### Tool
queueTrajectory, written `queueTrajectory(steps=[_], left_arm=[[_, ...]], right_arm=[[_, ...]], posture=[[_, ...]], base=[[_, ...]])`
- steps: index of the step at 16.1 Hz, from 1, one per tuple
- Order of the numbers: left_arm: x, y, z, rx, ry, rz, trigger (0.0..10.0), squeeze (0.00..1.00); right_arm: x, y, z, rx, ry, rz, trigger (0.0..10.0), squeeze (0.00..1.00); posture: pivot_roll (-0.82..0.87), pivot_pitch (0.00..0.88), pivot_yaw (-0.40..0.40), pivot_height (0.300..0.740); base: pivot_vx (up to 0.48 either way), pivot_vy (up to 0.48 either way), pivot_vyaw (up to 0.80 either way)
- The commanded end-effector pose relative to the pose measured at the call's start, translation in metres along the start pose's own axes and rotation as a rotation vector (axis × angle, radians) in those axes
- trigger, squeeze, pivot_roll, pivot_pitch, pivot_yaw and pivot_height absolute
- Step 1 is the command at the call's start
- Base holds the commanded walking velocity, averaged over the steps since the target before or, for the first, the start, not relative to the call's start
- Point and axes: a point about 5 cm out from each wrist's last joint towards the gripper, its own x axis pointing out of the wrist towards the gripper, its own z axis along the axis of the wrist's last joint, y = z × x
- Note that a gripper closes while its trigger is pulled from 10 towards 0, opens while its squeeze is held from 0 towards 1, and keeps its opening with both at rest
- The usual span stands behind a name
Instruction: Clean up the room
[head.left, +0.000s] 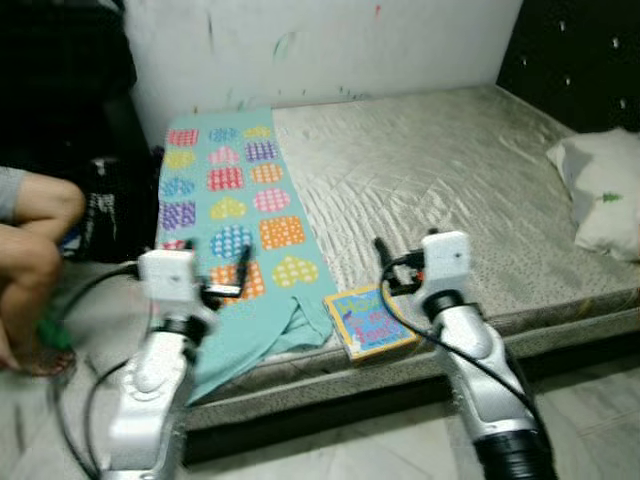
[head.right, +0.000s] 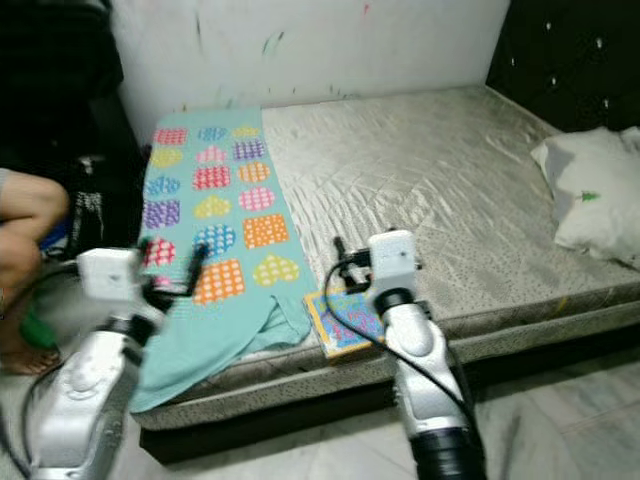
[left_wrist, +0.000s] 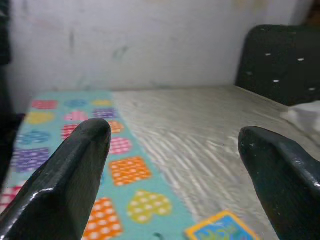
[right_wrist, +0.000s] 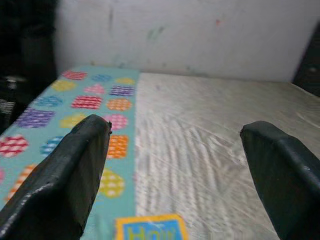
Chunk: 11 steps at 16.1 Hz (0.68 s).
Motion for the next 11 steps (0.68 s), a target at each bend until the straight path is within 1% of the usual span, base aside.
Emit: queueTrajectory(steps=[1,11], left_arm=[[-0.0002,0.0053,0.0064,0.017,-0.022,0.008,10.0,0.0],[0.0009,0.0037,0.0072,0.01,-0.028,-0.013,10.0,0.0]], right_arm=[[0.0019,0.0029,0.0035,0.009,-0.014,0.011,10.0,0.0],[0.0029,0.0024,0.0047,0.0,-0.02,0.01,10.0,0.0]], posture=[[0.0,0.0,0.002,0.74],[0.0,0.0,0.003,0.74]], base=[[0.0,0.0,0.0],[0.0,0.0,0.0]])
